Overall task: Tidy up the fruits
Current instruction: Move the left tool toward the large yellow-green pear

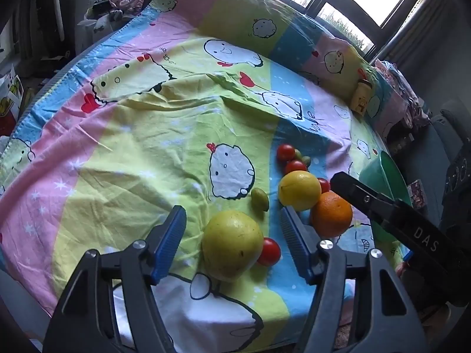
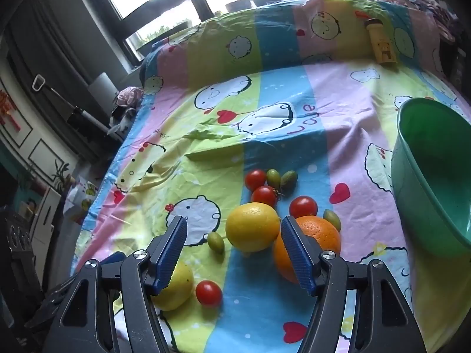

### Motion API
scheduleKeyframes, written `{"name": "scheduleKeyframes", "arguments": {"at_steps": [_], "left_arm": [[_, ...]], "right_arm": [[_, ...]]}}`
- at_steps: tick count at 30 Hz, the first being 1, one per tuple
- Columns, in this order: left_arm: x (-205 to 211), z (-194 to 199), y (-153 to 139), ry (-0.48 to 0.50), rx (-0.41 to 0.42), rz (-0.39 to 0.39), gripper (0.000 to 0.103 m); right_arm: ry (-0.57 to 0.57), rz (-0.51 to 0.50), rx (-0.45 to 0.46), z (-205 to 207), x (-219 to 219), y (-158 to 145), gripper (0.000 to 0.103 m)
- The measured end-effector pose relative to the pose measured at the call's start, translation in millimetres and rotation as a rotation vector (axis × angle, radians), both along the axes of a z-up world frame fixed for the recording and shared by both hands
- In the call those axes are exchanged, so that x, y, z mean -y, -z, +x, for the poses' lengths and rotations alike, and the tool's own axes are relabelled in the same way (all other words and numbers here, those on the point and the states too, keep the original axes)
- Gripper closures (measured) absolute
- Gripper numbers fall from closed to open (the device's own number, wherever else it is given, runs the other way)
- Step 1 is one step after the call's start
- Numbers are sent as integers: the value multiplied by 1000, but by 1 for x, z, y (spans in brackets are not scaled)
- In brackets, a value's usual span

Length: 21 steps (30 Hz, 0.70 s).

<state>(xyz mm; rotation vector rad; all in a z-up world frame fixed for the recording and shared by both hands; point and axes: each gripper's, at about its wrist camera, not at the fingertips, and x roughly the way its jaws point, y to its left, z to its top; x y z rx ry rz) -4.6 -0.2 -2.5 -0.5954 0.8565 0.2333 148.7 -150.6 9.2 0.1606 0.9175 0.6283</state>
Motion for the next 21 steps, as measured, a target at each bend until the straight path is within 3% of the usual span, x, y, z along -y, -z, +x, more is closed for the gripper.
{"name": "scheduleKeyframes", "arguments": {"at_steps": [1, 3, 6, 8, 9, 13, 21], "left_arm": [[0, -2, 0, 12, 14, -30, 38], [1, -1, -4, 28, 22, -8, 38], [-1, -3, -5, 10, 6, 38, 38], [-4, -3, 0, 20, 14, 20, 38], [-4, 0, -4, 8, 9, -7, 38], [-8, -3, 8, -11, -43, 21, 38], [-8, -7, 6, -22, -19, -1, 36]], "right_arm": [[-10, 22, -22, 0, 1, 1, 35], [-51, 54, -31, -4, -4, -1, 35], [-74, 37, -13, -10, -9, -1, 35], [-82, 16, -9, -11, -12, 1, 35], [-75, 11, -6, -11, -12, 1, 35], [-36, 9, -8, -10, -6, 0, 35], [51, -50, 16, -6, 5, -2, 35]]}}
